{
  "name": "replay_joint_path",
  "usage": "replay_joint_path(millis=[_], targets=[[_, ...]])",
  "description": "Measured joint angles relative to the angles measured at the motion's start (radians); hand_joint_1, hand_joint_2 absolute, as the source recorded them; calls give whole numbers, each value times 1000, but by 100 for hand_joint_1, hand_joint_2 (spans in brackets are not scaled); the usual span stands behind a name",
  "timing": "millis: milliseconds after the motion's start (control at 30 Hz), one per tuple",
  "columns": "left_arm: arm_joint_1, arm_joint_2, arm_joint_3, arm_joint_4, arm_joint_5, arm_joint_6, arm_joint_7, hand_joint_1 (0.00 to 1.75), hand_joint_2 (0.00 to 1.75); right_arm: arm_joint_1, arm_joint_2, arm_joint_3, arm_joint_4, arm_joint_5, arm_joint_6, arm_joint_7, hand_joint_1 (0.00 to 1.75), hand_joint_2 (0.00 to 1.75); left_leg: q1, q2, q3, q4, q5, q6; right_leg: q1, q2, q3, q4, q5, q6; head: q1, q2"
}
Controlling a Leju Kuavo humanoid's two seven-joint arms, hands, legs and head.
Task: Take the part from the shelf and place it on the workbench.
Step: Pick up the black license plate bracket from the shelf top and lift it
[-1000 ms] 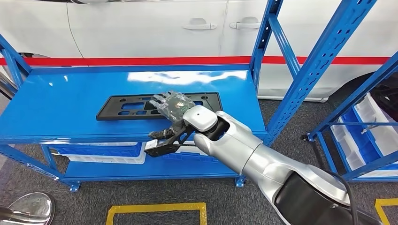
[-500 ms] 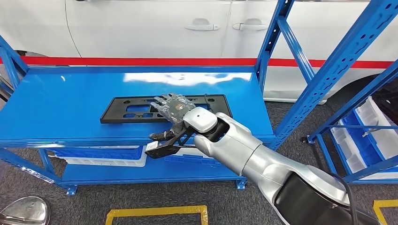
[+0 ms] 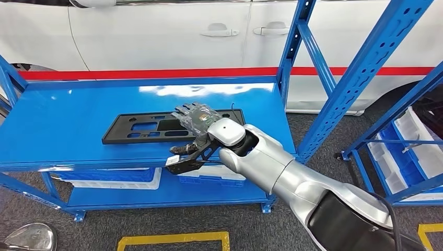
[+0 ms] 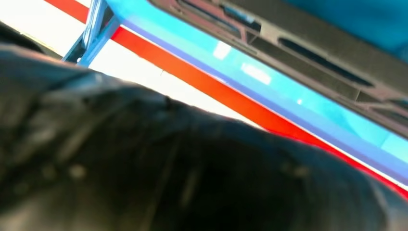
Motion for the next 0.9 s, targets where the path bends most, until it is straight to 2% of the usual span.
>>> replay_joint_path(millis=[33,67,100,133,167,200,233,300,367,400,433,500,533,567,600,667,700,733,800,900], targets=[[1,2,0,0,0,0,0,0,0,5,-1,1,0,-3,0,-1,0,0,0,0,-24,37,-4,-4,0,1,1,3,-4,2,0,0],[2,4,0,0,0,0,0,0,0,8,-1,3,1,-5,0,-1,0,0,2,0,-28,34,14,-8,-2,3,2,7,-8,4,0,0],[2,6,0,0,0,0,1,0,0,10,-2,5,1,-8,0,-1,0,0,4,1,-12,-9,48,-13,-4,5,4,13,-14,9,0,0],[3,7,0,0,0,0,1,0,0,11,-2,8,1,-10,0,-1,0,0,7,2,17,-78,87,-17,-7,6,5,22,-22,15,0,0],[2,8,0,0,0,0,1,0,0,11,-3,10,2,-11,0,-1,0,0,7,2,48,-142,112,-19,-7,8,3,33,-31,23,0,0],[1,9,0,0,0,0,1,0,0,11,-3,12,2,-12,0,-1,0,0,8,0,69,-187,126,-16,-6,10,-1,45,-39,29,0,0],[1,10,0,0,0,0,1,0,0,11,-4,14,2,-13,0,-1,0,0,7,-2,80,-209,127,-10,-4,11,-5,54,-45,34,1,0],[0,10,0,0,0,0,1,0,0,12,-4,16,3,-15,-1,-2,0,0,3,-6,79,-208,121,8,-3,12,-9,62,-50,39,2,0],[0,10,0,0,0,0,1,0,0,12,-6,16,3,-17,-1,-2,0,0,2,-5,82,-208,119,20,-7,11,-13,78,-63,46,2,0],[0,10,0,0,0,0,1,0,0,12,-6,16,3,-17,-1,-2,0,0,3,-5,85,-208,118,26,-10,10,-27,109,-82,51,2,0],[0,10,0,0,0,0,1,0,0,12,-7,16,3,-18,0,-2,0,0,3,-4,87,-209,116,30,-13,9,-52,163,-109,57,2,0],[0,10,0,0,0,0,1,0,0,16,-9,16,4,-20,0,-2,0,0,1,-4,89,-209,113,36,-17,8,-129,303,-165,62,2,0],[0,11,0,0,0,0,1,0,0,20,-10,16,4,-21,0,-2,0,0,0,-5,90,-209,111,37,-18,8,-161,353,-175,62,2,0],[0,11,0,0,0,-1,1,0,0,23,-11,16,5,-21,0,-3,0,0,-1,-5,93,-209,109,37,-17,8,-175,367,-164,58,2,0],[0,11,0,0,0,-1,1,0,0,25,-12,16,5,-22,0,-3,0,0,-2,-6,96,-209,107,37,-15,8,-170,339,-134,52,2,0],[0,9,0,0,0,-1,1,0,0,24,-13,16,5,-23,0,-3,0,0,-1,-6,104,-210,102,36,-3,8,-111,194,-52,31,2,0],[0,6,0,0,0,-2,1,0,0,23,-13,16,5,-23,0,-3,0,0,1,-6,107,-212,101,33,4,7,-81,127,-25,20,2,0],[0,3,0,0,0,-2,1,0,0,22,-13,16,5,-24,0,-3,0,0,5,-6,109,-215,100,29,12,6,-60,80,-11,11,2,0],[0,0,0,0,0,-2,1,0,0,21,-14,16,5,-24,0,-4,0,0,8,-4,114,-225,100,18,20,5,-47,54,-9,1,3,0],[-1,0,0,0,0,-3,0,0,0,19,-14,16,4,-24,0,-4,0,0,3,0,119,-215,87,7,8,2,-11,1,8,-7,2,0]])
